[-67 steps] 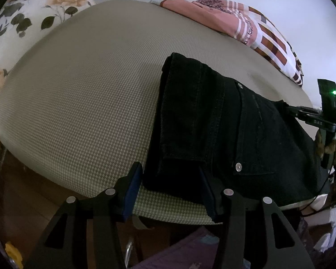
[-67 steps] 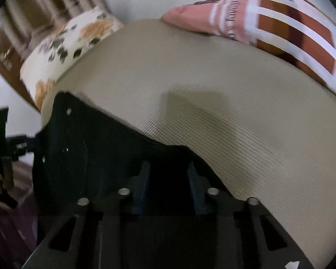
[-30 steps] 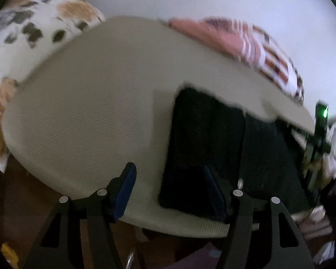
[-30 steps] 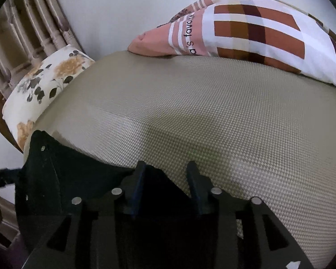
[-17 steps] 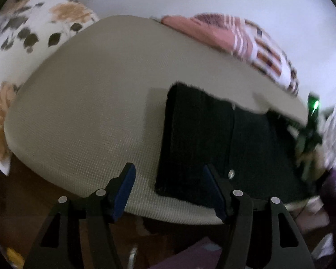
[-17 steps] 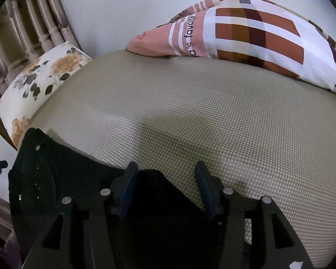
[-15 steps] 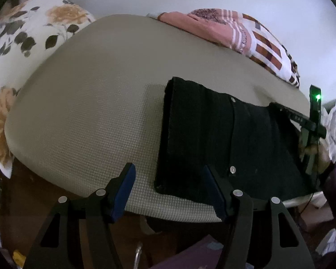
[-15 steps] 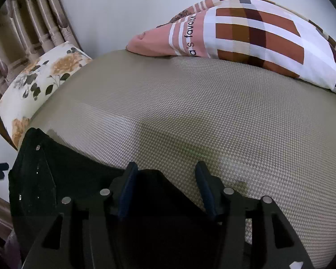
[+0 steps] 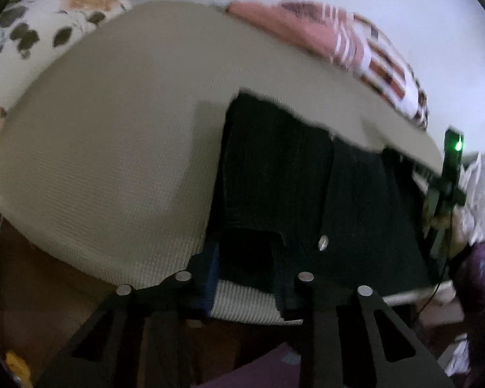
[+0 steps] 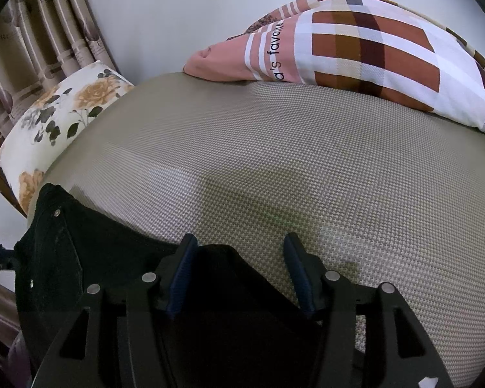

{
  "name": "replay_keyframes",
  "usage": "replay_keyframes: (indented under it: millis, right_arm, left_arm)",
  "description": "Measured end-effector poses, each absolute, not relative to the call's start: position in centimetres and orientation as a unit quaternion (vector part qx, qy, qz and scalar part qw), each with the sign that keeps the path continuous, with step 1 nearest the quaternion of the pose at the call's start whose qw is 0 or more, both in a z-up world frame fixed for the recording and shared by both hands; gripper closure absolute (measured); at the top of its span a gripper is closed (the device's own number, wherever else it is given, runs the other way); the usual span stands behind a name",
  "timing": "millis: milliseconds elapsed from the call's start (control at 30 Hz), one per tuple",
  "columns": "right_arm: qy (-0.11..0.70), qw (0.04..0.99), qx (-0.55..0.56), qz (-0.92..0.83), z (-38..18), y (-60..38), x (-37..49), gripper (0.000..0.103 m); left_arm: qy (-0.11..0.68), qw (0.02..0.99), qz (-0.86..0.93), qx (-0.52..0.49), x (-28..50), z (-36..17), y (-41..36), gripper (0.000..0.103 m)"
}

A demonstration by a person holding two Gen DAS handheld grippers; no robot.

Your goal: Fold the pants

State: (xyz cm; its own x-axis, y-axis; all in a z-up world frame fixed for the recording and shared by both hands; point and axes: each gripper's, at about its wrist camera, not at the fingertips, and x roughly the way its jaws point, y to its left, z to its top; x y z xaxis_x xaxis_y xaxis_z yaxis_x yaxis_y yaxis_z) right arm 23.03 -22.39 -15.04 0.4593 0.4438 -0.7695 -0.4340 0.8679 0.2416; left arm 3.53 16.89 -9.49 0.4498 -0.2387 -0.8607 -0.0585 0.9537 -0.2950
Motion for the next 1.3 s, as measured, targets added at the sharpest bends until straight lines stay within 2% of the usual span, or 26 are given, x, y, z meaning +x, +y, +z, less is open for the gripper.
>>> replay_keyframes:
  millis: [100,200,400,433,467,533,633,833,1033,1300]
  right_arm:
    - [0.452,0.854,0.005,0.257,-15.1,-22.4,23.1,0.052]
    - [0.452,0.854,0.006,0.258,-15.0,-22.4,23.0,0.051]
    - [0.452,0.853,0.002,0.26,-14.9,-22.2,22.9,0.047]
    - [0.452,0.853,0.0,0.26,-14.9,-22.2,22.9,0.044]
    - [0.452,0.854,-0.003,0.258,-14.9,-22.1,22.9,0.042]
    - [0.453,0.855,-0.01,0.254,-14.9,-21.9,22.8,0.03]
    - [0.455,0.855,-0.013,0.249,-14.9,-21.8,22.8,0.024]
    - [0.454,0.856,0.041,0.243,-14.8,-23.7,23.3,0.023]
    - [0.449,0.857,0.122,0.22,-14.8,-26.4,24.0,0.022]
    - [0.457,0.858,0.105,0.211,-14.7,-25.8,24.0,0.019]
  left_arm:
    - [0.51,0.854,-0.054,-0.091,3.7,-9.1,15.7,0.076]
    - [0.553,0.823,-0.048,-0.122,3.8,-11.9,16.8,0.074]
    - [0.548,0.831,-0.031,-0.086,3.8,-11.6,15.9,0.054]
    - [0.55,0.831,-0.02,-0.079,3.8,-11.3,15.9,0.045]
    - [0.551,0.831,-0.014,-0.077,3.8,-11.0,16.2,0.041]
    - [0.551,0.83,-0.003,-0.082,3.8,-10.1,16.6,0.039]
    - [0.525,0.847,0.024,-0.073,3.2,-8.2,16.6,0.039]
    - [0.473,0.881,0.004,0.011,4.4,-5.7,12.1,0.039]
    - [0.442,0.891,-0.009,0.107,7.0,-7.1,6.9,0.039]
    - [0.448,0.885,-0.007,0.13,8.5,-8.7,5.2,0.039]
